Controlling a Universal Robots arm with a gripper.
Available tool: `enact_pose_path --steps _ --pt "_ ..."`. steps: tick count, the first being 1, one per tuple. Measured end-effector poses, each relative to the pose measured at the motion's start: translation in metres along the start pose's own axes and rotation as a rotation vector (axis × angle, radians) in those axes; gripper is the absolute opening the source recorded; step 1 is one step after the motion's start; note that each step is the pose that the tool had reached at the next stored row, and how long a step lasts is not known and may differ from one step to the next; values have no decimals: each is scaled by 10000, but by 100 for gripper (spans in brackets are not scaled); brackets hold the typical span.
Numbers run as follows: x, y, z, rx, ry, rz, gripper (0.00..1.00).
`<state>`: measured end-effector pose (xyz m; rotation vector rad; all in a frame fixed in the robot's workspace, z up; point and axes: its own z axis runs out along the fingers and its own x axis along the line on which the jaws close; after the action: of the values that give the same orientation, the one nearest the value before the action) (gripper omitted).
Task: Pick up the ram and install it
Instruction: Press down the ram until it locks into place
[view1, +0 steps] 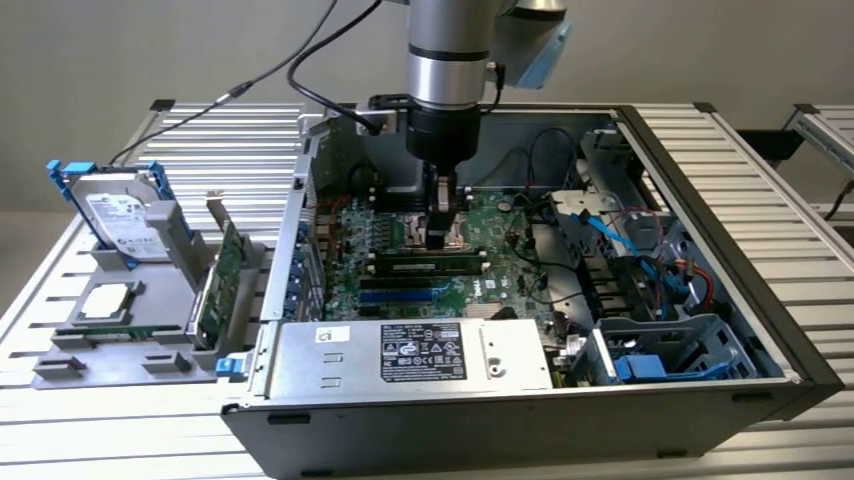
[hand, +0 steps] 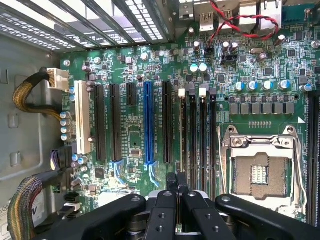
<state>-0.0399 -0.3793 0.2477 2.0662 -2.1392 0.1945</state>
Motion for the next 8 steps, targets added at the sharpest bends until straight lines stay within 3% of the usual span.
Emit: enact_pose_path --steps 8 --pt "-33 19 143 0 -6 7 11"
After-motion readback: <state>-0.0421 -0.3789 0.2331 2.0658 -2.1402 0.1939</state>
